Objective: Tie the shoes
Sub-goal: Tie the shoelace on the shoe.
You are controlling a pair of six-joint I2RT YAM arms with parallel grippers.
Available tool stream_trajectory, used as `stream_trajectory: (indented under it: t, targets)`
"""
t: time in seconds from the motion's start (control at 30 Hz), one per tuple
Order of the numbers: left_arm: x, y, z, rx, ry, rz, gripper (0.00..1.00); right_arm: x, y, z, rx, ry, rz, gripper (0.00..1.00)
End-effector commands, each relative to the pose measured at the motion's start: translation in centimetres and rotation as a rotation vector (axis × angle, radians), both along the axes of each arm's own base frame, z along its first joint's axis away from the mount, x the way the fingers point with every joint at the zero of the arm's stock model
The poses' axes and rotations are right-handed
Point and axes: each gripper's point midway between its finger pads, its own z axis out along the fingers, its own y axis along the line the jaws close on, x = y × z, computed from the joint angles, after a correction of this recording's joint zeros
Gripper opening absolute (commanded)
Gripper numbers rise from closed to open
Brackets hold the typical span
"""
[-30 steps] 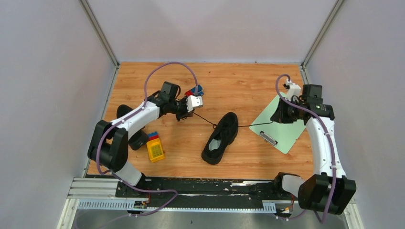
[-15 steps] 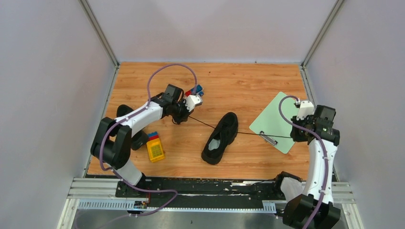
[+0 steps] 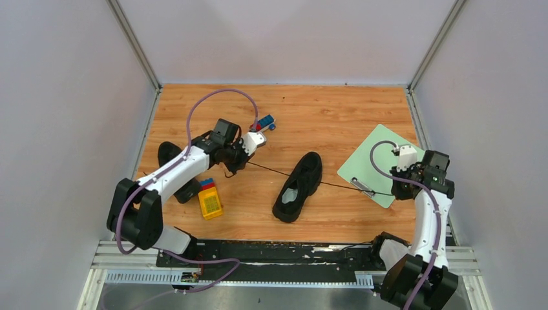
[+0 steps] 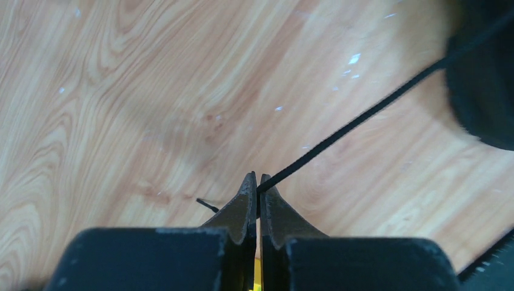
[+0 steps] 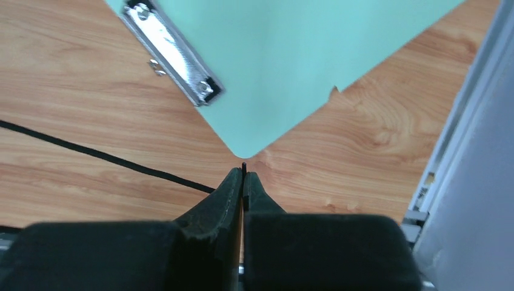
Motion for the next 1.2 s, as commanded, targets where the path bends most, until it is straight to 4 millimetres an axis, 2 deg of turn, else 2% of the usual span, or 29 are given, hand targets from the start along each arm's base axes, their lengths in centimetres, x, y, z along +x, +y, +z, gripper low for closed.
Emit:
stream_trajectory:
  t: [0.0,0.03,0.1,0.13,0.17,0.23,0.33,0.43,0.5,0.57,0.63,0.73,0.9,0.97,1.03,1.07,1.17]
  targets:
    - [-3.9,-5.0,2.9,-0.249,0.096,-0.148,0.0,2.1,4.8,4.7,0.176,-0.171,0.217,0.0]
    - [-5.6,-6.7,3.4,-0.327,0.155,-0.223,0.0,2.3,5.8,5.4,0.207,-0.194,0.259,0.02]
    - [-7.2,-8.6,3.7,-0.44,0.269,-0.257,0.0,2.9,7.3,6.3,0.255,-0.217,0.324,0.19]
    - [-7.5,-9.1,3.7,-0.469,0.325,-0.21,0.0,3.2,7.9,6.5,0.276,-0.217,0.345,0.3]
    - [-7.4,-9.7,3.3,-0.493,0.354,-0.205,0.0,3.5,8.3,6.6,0.299,-0.212,0.362,0.37]
    - [-7.0,-10.0,2.5,-0.498,0.391,-0.165,0.0,4.1,8.9,6.5,0.345,-0.189,0.376,0.46]
    - [-6.2,-10.3,1.5,-0.486,0.431,-0.099,0.0,4.9,10.7,5.4,0.387,-0.126,0.412,0.48]
    - [-6.4,-10.8,0.2,-0.5,0.493,-0.056,0.0,5.2,14.4,3.2,0.399,-0.021,0.482,0.43]
    - [-6.9,-10.9,-0.5,-0.502,0.52,-0.046,0.0,5.0,17.6,1.2,0.408,0.062,0.555,0.43]
    - [-7.3,-10.9,-0.8,-0.508,0.526,-0.04,0.0,5.3,19.7,-0.5,0.402,0.112,0.591,0.43]
    - [-7.3,-10.8,-0.3,-0.515,0.503,-0.039,0.0,5.9,21.0,-1.7,0.405,0.156,0.631,0.44]
    - [-7.3,-10.6,0.6,-0.522,0.461,-0.045,0.0,7.7,23.1,-2.6,0.415,0.207,0.668,0.42]
    - [-7.6,-9.1,0.7,-0.465,0.408,-0.056,0.0,11.2,29.3,-0.8,0.473,0.224,0.774,0.41]
    - [-6.7,-8.1,1.0,-0.408,0.349,-0.065,0.0,12.6,30.8,0.4,0.448,0.209,0.803,0.41]
    - [-5.6,-7.3,1.8,-0.374,0.289,-0.062,0.0,12.7,30.9,1.2,0.441,0.197,0.822,0.42]
    - [-4.8,-6.9,2.6,-0.374,0.256,-0.054,0.0,12.6,30.5,2.0,0.435,0.172,0.835,0.43]
    - [-4.4,-6.4,3.7,-0.392,0.235,-0.048,0.0,11.6,28.7,3.7,0.438,0.115,0.859,0.47]
